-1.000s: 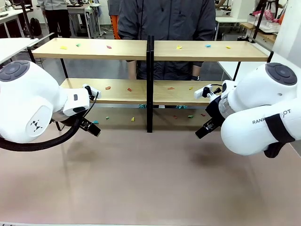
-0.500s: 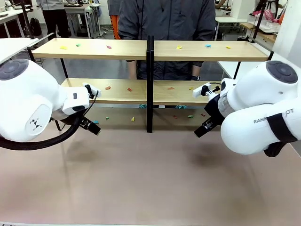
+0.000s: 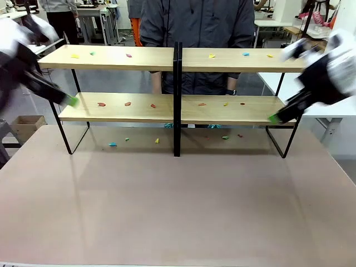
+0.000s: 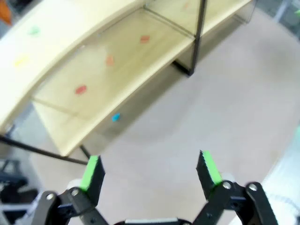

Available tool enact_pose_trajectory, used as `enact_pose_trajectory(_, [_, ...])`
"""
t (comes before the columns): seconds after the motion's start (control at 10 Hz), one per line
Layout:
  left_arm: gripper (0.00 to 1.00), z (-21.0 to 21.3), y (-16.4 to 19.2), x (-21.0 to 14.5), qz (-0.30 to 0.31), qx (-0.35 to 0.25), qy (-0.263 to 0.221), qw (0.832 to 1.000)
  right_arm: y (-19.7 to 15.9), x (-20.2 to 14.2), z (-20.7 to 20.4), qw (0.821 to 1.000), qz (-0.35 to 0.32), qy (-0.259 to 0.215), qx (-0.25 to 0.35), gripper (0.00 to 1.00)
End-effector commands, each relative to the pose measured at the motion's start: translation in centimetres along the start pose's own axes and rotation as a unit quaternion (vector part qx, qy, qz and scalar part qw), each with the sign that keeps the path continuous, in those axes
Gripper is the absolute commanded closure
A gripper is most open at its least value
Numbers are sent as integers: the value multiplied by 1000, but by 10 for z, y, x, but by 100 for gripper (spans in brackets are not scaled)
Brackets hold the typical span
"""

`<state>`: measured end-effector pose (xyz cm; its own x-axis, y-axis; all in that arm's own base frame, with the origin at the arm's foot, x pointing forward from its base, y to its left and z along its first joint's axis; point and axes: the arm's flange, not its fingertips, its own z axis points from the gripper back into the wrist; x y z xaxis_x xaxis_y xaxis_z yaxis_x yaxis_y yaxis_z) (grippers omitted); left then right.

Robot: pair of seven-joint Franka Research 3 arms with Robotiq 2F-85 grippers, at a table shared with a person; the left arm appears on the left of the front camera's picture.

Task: Clean the shelves.
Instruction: Pick up the Duster when the human hands it over.

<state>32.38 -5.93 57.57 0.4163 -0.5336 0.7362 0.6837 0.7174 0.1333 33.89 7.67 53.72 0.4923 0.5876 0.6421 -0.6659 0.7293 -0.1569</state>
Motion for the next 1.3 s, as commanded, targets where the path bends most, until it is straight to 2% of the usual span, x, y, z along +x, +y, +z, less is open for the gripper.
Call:
enact_pose_trajectory(0.0, [0,80,-41,-93,-26,-34,-103,994,8,-81,76,999,30,-42,5,0])
enact_pose_trajectory(0.2, [0,117,-45,-106,-27,-6,-183,983,-13,-102,126,997,17,-74,-5,0])
enact_pose_trajectory(0.4, [0,124,-49,-108,-7,19,-238,971,-24,-118,153,995,-8,-92,-25,0])
enact_pose_trajectory(0.5, [0,120,-52,-105,10,34,-246,968,-26,-119,155,995,-14,-91,-29,0])
enact_pose_trajectory(0.7, [0,111,-48,-105,31,26,-249,968,-28,-119,154,995,-15,-97,-28,0])
enact_pose_trajectory(1.2, [0,88,-25,-114,93,-28,-206,974,-33,-118,147,995,-16,-97,-25,0])
